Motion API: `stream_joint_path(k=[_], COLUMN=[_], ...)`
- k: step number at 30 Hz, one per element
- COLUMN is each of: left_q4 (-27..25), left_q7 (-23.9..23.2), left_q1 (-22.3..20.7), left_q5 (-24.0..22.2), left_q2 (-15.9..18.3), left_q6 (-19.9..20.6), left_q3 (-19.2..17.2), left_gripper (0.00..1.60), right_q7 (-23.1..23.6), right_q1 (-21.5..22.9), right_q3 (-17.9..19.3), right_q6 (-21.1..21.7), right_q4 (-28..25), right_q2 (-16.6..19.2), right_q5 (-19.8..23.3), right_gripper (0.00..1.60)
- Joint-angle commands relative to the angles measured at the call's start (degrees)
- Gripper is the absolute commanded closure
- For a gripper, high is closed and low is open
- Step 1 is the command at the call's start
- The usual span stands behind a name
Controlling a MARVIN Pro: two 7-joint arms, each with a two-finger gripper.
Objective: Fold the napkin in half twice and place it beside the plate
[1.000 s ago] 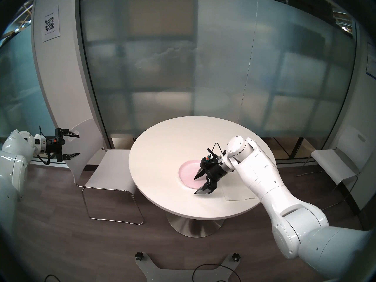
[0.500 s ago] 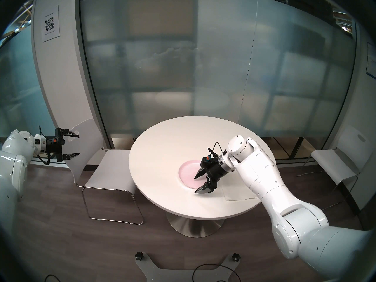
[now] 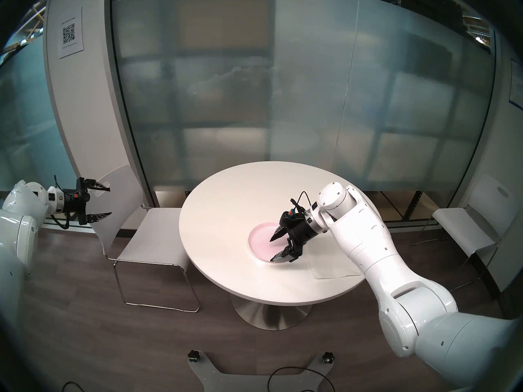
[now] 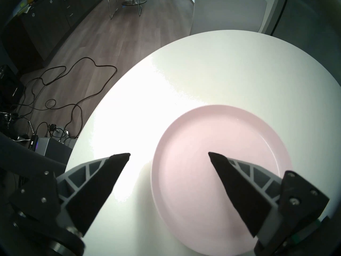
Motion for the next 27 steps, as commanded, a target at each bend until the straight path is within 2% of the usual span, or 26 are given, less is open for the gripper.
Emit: stream_joint_path(k=[1,27], left_q4=[-0.6,-0.7], left_q7=[-2.1,-1.9], left_q1=[-1.0,-1.0], left_q5=[-0.3,-0.3], left_q2=[0.2,-0.1], left_q6=[0.0,0.0], left_q3=[-0.1,-0.2], left_gripper=[0.0,0.0], right_q7=[-0.1,-0.1], right_q1=[2.2,4.8], right_q3=[1.2,6.9], right_q6=[-0.4,-2.7], right_q4=[-2.3,-7.5], right_q2=[0.8,5.6], right_q5=[1.0,2.4], right_gripper=[0.0,0.0])
